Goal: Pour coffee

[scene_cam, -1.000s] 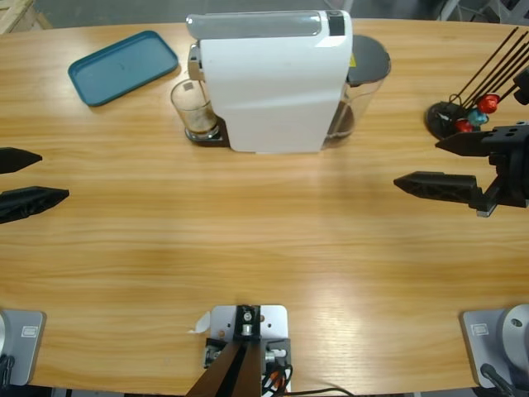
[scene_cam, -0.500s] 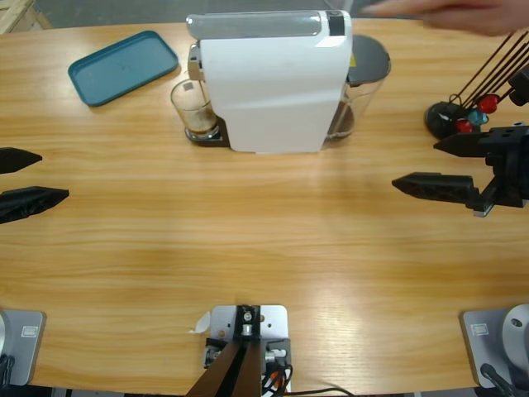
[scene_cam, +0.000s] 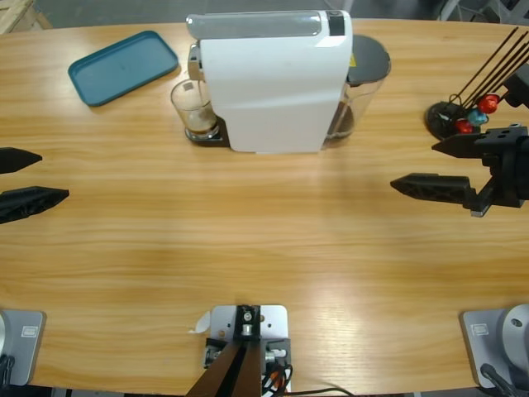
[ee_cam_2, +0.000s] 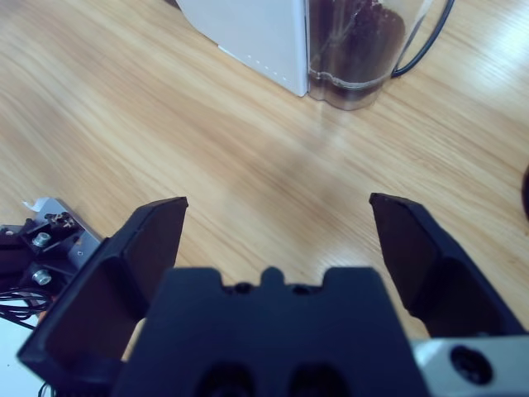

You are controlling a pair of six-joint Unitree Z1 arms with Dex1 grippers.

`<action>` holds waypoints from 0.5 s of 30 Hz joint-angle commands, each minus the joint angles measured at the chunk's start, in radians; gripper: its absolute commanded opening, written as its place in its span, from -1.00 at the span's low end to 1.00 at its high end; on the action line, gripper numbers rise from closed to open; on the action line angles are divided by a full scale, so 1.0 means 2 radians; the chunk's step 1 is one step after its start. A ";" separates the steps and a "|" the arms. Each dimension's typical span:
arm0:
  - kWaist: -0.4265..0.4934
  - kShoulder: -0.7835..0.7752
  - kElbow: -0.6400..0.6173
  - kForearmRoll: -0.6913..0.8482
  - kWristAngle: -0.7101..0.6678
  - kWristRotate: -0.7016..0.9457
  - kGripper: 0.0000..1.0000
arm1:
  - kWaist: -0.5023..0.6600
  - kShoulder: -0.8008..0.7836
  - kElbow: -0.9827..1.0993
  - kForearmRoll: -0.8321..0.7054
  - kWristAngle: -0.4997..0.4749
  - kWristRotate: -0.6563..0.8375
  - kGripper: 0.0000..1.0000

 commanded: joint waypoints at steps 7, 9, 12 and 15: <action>-0.005 0.010 0.012 -0.015 0.029 -0.004 0.94 | 0.004 0.013 0.012 -0.004 0.007 0.005 1.00; -0.005 0.008 0.012 -0.015 0.031 -0.004 0.94 | 0.004 0.018 0.010 -0.004 0.007 0.005 1.00; -0.005 0.007 0.006 -0.018 0.036 -0.004 0.94 | 0.004 0.020 0.009 -0.004 0.007 0.005 1.00; -0.005 0.013 -0.007 -0.031 0.037 -0.001 0.94 | 0.004 0.020 0.009 -0.004 0.007 0.005 1.00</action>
